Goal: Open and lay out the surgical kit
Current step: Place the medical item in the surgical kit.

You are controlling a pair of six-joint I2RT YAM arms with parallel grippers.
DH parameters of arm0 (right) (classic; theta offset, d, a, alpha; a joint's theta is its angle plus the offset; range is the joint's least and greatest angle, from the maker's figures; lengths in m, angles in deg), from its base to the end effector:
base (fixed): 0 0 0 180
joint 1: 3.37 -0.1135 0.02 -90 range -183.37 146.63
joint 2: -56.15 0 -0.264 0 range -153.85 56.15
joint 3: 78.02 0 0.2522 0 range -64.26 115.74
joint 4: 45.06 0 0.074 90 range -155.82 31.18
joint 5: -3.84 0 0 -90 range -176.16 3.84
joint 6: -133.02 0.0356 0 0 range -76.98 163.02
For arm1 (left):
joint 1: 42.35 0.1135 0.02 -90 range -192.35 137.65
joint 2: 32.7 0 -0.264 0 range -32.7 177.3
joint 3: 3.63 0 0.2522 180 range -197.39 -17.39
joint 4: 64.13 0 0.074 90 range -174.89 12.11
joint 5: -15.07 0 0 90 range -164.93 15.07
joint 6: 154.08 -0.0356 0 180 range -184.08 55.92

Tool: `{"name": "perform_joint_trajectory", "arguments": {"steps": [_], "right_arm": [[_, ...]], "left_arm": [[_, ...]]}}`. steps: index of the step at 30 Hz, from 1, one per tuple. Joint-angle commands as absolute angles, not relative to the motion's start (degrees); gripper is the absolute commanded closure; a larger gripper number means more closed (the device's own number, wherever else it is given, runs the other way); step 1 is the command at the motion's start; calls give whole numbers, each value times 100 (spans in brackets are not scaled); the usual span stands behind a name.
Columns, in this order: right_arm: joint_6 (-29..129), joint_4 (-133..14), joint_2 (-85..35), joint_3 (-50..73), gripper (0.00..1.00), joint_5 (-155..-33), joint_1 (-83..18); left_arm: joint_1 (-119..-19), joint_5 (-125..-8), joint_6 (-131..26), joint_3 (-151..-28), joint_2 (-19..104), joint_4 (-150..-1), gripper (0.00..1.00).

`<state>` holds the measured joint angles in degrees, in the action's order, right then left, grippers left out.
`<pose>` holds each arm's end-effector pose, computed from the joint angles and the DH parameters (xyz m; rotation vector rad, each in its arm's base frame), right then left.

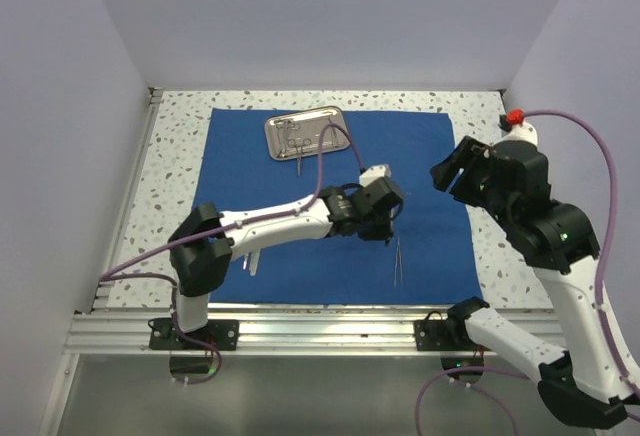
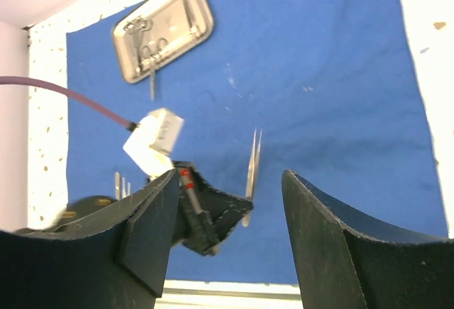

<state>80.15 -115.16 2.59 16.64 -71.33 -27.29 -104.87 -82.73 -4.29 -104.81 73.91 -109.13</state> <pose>0.1390 0.0517 0.4391 0.3968 2.0433 0.3883 0.1963 -0.3670 0.2584 -0.0018 2.5986 -0.7331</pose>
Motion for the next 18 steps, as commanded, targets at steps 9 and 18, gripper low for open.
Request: {"name": "perform_joint_trajectory", "arguments": {"steps": [9,18], "right_arm": [[7994,-12807,1141,1581,35,-6902,-2710],[7800,-12625,984,1677,32,-7086,-2702]], "left_arm": [[-11450,-8865,1132,-10643,8270,-11208,100],[-11582,-8899,694,-11257,8183,-11690,25]]}}
